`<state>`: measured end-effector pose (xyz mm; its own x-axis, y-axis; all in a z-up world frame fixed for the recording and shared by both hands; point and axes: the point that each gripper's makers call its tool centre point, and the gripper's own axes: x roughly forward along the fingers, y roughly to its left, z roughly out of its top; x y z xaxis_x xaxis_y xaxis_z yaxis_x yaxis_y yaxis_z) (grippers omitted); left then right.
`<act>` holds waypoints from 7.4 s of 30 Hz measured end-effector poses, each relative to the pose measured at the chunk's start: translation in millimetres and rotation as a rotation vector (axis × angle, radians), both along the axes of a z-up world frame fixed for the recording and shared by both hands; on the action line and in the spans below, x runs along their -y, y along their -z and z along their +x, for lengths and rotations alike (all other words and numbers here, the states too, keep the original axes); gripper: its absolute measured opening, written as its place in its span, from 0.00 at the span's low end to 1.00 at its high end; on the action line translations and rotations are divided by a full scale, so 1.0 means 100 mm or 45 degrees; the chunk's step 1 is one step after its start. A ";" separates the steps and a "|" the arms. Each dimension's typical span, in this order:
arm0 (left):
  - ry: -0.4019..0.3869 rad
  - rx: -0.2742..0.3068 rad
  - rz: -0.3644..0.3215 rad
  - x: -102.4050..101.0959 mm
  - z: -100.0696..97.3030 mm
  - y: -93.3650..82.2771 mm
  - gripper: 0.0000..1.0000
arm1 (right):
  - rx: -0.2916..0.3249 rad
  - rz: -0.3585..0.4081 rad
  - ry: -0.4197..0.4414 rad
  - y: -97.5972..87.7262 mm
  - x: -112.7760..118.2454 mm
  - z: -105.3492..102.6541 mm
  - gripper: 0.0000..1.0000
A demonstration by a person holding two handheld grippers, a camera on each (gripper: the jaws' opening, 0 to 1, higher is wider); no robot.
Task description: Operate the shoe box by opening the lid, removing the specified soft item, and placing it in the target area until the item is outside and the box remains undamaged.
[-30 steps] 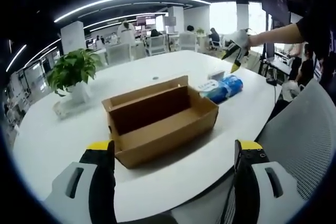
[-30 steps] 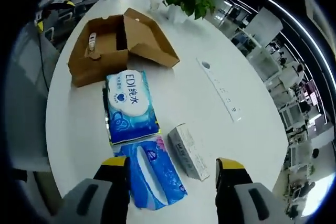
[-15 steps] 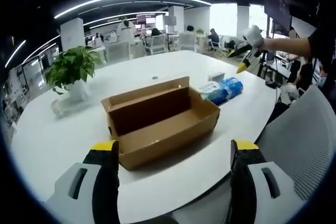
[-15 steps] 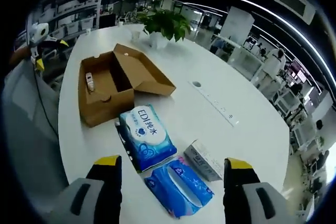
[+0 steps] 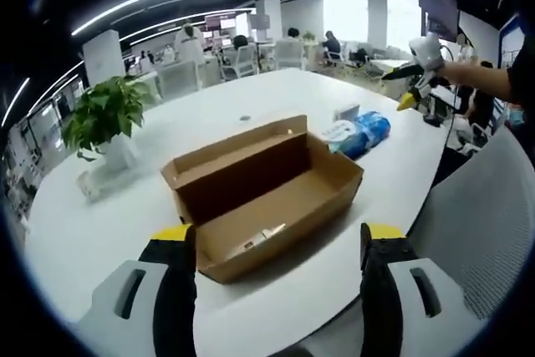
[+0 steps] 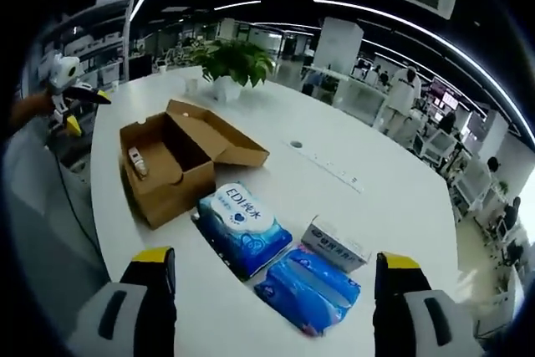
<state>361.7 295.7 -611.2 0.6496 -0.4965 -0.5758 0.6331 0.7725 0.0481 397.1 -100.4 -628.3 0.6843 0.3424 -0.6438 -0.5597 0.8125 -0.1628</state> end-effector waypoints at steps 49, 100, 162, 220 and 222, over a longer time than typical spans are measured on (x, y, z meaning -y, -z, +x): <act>0.675 -0.326 0.633 0.20 0.82 0.82 0.71 | 0.030 0.132 0.211 0.11 -0.40 -1.22 1.00; 0.903 -0.651 0.903 0.15 0.60 1.75 0.23 | 0.033 0.159 0.274 0.19 -0.42 -1.29 0.96; 0.892 -0.244 0.704 0.59 0.62 0.75 0.20 | 0.032 0.406 0.195 -0.23 -0.78 -1.02 0.79; 1.219 0.500 0.381 2.07 -0.40 -0.19 0.20 | -0.065 0.789 0.053 -0.49 -1.74 -0.86 0.39; 1.215 0.505 0.375 2.09 -0.41 -0.19 0.20 | -0.070 0.796 0.052 -0.49 -1.75 -0.87 0.36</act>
